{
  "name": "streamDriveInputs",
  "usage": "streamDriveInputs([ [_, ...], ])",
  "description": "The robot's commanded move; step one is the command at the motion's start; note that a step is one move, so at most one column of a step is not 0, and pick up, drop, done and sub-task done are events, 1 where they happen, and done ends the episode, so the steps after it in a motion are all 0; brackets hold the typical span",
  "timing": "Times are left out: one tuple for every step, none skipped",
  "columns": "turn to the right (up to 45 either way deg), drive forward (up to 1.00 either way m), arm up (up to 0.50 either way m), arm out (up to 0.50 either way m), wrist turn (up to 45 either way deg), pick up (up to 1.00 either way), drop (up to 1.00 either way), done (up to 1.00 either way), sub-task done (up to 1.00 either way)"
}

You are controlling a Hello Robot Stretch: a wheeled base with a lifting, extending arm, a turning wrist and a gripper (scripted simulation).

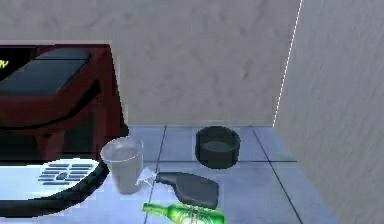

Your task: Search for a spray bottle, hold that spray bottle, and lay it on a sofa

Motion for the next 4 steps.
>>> streamDriveInputs([
  [-45.0, 0.00, 0.00, 0.00, 0.0, 0.00, 0.00, 0.00, 0.00],
  [-30.0, 0.00, 0.00, 0.00, 0.0, 0.00, 0.00, 0.00, 0.00],
  [0.0, 0.00, 0.00, 0.08, 0.0, 0.00, 0.00, 0.00, 0.00],
  [0.0, 0.00, 0.00, 0.00, 45.0, 0.00, 0.00, 0.00, 0.00],
])
